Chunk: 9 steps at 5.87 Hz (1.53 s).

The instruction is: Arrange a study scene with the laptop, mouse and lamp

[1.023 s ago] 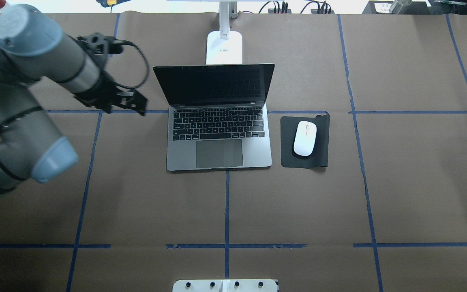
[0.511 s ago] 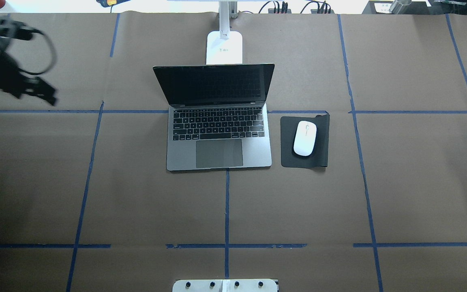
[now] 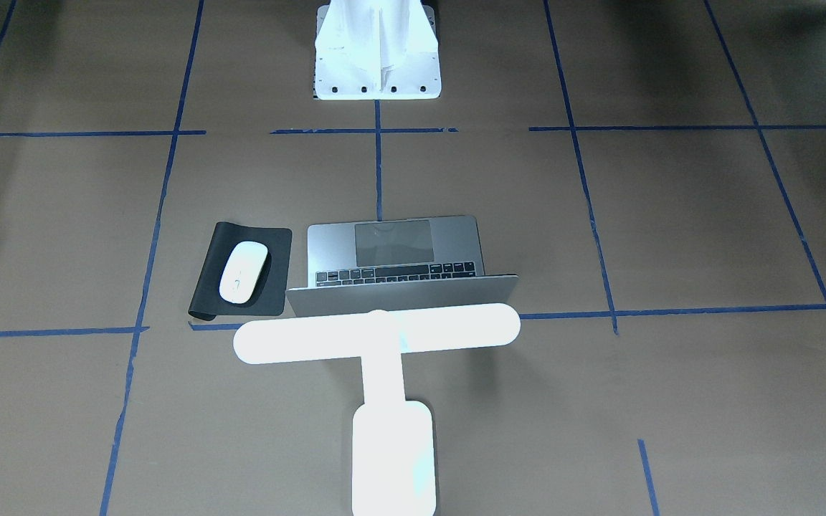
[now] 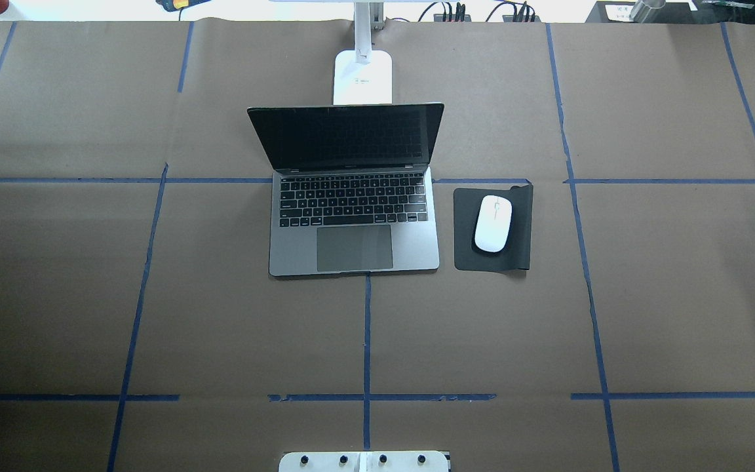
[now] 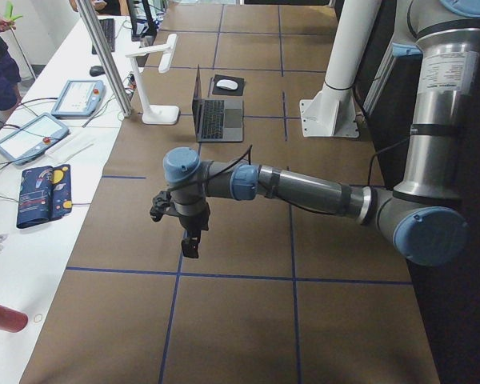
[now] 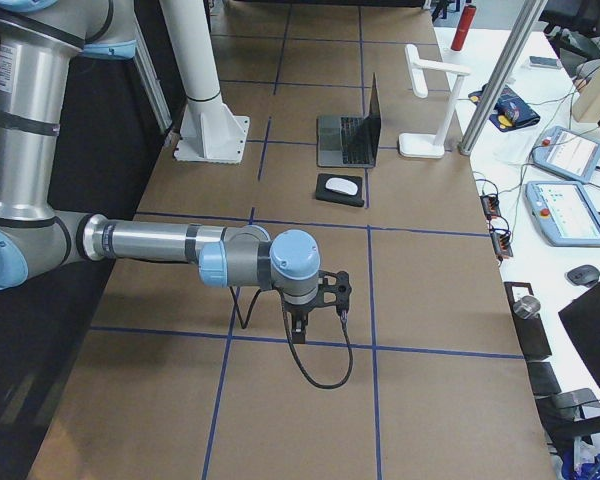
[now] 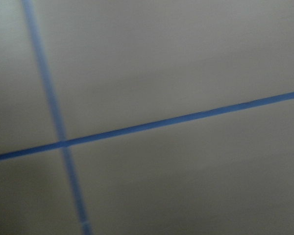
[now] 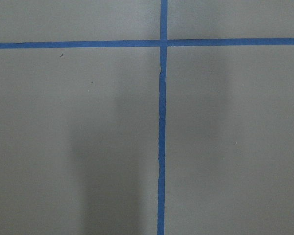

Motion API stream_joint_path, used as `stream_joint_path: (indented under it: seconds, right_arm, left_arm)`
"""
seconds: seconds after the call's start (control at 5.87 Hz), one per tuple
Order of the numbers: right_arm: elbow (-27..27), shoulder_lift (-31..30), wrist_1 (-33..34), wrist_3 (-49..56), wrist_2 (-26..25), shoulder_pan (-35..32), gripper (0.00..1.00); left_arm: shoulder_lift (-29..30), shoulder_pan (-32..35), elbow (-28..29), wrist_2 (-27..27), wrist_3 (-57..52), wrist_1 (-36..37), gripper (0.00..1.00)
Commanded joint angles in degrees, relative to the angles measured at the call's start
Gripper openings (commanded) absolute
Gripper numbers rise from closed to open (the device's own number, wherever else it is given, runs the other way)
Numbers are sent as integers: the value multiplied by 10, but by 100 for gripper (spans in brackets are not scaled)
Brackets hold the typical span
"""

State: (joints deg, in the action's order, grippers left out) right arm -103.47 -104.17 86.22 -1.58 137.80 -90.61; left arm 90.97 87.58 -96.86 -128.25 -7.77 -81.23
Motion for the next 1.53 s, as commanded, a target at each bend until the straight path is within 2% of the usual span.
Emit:
stream_joint_path:
  seconds: [0.0,0.34,1.36]
  right_arm:
    - [0,0,0,0,-1,0,100]
    - [0,0,0,0,-2,0,100]
    - [-1,2,-1,0,-2,-2,100]
  left_arm:
    - [-32,23,42,-2,-29,-15,100]
    - [-43,23,47,-59,-29,-16,100]
    - [-40,22,47,-60,-25,-17,100]
